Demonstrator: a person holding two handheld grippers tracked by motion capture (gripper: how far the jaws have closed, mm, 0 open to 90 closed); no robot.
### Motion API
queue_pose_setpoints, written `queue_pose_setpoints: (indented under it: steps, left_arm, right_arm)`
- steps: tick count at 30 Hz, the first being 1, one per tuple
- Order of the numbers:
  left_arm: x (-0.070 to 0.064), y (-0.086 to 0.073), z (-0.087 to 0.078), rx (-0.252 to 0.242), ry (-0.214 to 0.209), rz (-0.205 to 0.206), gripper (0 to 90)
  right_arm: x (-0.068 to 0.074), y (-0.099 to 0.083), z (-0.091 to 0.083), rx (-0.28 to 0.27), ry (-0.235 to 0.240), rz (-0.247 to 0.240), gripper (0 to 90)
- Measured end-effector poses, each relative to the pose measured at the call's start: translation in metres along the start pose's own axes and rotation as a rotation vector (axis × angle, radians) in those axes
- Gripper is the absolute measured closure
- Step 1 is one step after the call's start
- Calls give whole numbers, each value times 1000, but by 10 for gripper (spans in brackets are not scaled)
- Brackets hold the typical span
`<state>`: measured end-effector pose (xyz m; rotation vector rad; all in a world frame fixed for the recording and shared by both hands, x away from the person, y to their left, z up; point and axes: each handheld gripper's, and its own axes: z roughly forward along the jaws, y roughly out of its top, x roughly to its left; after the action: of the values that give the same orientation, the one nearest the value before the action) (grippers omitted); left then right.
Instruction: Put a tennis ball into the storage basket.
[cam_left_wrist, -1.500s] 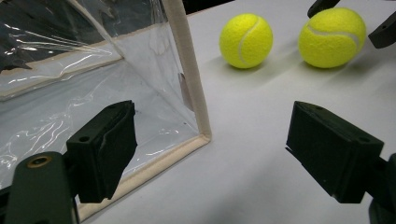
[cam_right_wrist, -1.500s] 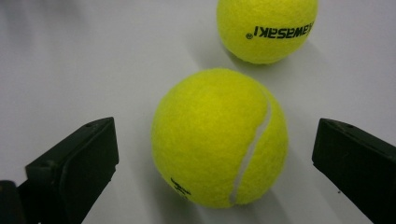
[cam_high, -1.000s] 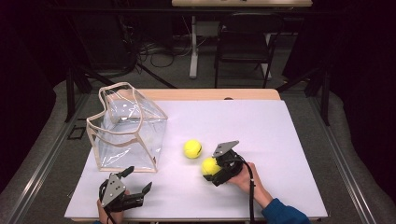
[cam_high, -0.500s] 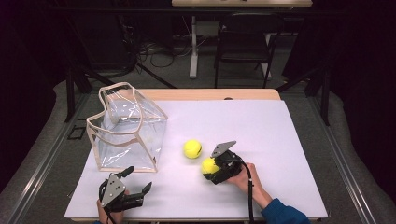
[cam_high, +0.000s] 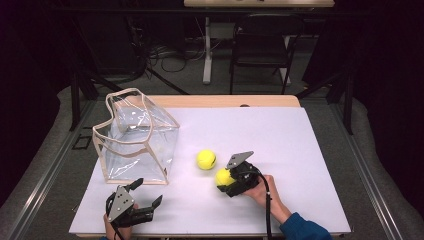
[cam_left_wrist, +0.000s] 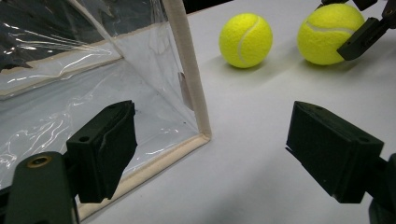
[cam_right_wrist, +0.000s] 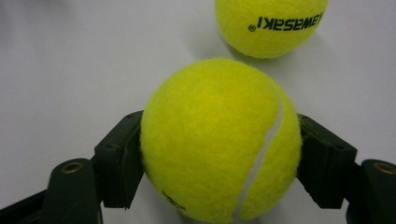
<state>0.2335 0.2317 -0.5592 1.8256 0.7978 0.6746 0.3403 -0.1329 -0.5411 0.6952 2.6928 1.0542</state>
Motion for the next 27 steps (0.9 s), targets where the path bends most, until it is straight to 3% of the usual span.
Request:
queue_pose_setpoints:
  steps: [27]
  left_arm:
    - [0,1,0,-2,-5,2,160]
  right_arm:
    - [7,4,-16,-70,-28,-25,259]
